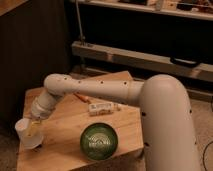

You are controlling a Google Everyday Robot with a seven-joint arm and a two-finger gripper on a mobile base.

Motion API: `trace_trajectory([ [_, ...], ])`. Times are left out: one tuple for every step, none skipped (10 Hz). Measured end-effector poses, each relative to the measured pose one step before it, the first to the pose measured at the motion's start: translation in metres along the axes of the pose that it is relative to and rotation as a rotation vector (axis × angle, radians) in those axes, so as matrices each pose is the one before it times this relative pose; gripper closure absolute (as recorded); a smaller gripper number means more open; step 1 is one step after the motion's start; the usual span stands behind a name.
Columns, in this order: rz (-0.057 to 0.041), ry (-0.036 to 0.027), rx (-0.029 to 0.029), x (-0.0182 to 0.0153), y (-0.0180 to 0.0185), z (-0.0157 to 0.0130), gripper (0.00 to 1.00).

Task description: Place the ceramic cup over the eraser

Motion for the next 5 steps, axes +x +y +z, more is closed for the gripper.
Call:
trace_trajectory([
  [-0.00024, 0.00743, 0.00379, 0.00003, -0.00019, -0.00084, 0.20],
  [-0.00096, 0.01023, 0.00349, 0.00134, -0.00028, -0.00162, 0.20],
  [-0.00190, 0.01094, 0.00426, 0.00200, -0.00074, -0.00216, 0.20],
  [0.00124, 0.00390, -0.00022, 0.00003, 0.00002, -0.00131, 0.20],
  [-0.00047, -0.00020, -0.00020, 0.00020, -0.00002, -0.00011, 0.20],
])
